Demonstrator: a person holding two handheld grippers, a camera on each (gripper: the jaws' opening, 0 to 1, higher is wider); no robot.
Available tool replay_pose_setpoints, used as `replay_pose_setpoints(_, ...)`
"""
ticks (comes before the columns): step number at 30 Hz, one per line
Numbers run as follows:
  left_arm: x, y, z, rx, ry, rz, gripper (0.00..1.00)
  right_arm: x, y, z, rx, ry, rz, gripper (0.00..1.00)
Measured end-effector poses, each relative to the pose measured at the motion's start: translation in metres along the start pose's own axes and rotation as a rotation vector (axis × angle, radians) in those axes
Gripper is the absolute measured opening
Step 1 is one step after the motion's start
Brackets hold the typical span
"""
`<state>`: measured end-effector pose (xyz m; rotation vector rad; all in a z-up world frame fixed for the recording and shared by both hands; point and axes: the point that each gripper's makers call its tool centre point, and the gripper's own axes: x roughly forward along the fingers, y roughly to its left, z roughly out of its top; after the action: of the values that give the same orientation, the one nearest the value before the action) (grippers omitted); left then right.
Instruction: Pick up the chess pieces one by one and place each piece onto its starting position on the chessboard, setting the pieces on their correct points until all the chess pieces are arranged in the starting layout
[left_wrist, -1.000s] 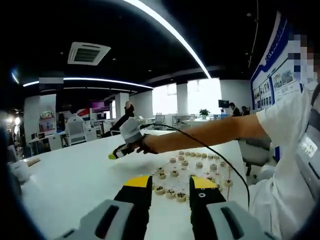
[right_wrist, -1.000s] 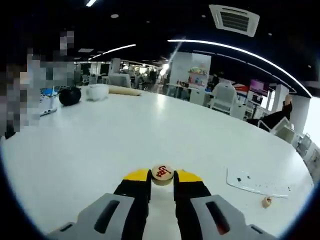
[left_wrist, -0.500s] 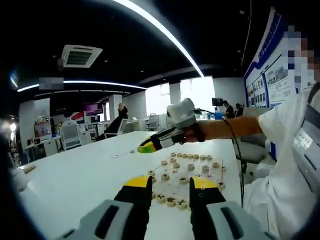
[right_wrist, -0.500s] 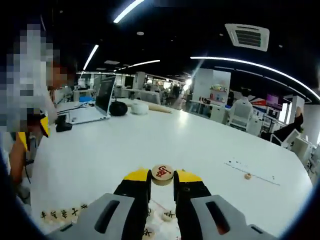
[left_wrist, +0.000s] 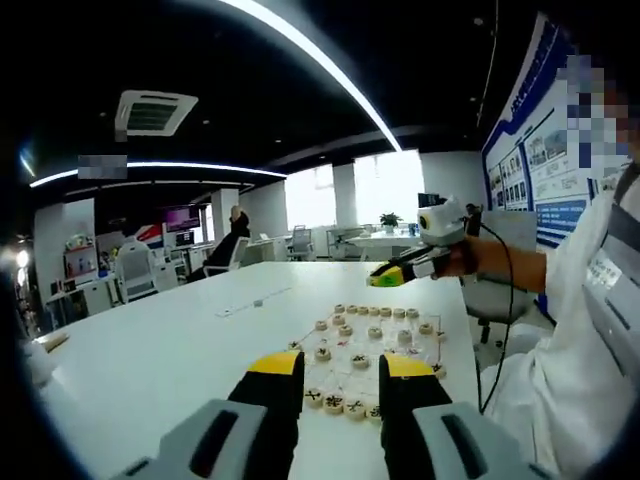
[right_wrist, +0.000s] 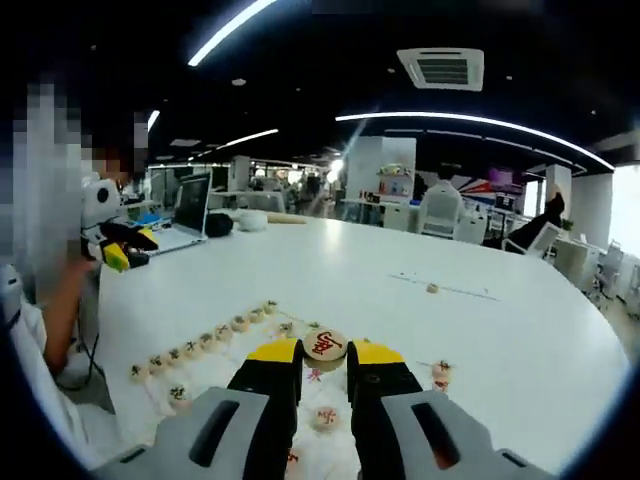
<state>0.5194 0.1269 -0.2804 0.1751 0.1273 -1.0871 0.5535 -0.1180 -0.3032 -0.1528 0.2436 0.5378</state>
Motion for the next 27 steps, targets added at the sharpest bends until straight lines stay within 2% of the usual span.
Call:
replay_pose_setpoints(6,0.0,0.001,0.0,-0.003,0.0,0.002,0.32,-0.043,-0.021,-0.038,0.048,0.038,-0.093,0.19)
replay_pose_setpoints(10,-0.001,0.002,0.0,-0.003,-0.001,0.004,0.32,-0.063,-0.034,-0.071,0.069,0.101,-0.154,0.19)
replay_pose_setpoints(13,0.0,0.001,0.0,-0.003,0.001,0.005,0.32,-0.072,-0.033,-0.09,0.088,0.137,-0.163,0.19)
replay_pose_setpoints(15,0.0,0.001,-0.001,-0.004,0.005,0.003,0.32,-0.079,-0.025,-0.106,0.096,0.191,-0.139,0.19)
replay_pose_setpoints(20,0.002,0.001,-0.002,-0.005,0.006,0.0,0.32,-0.081,-0.022,-0.111,0.067,0.21,-0.142,0.19)
replay_pose_setpoints(27,0.0,0.001,-0.002,-0.002,0.006,0.001,0.32,-0.072,-0.026,-0.122,0.078,0.237,-0.149,0.19)
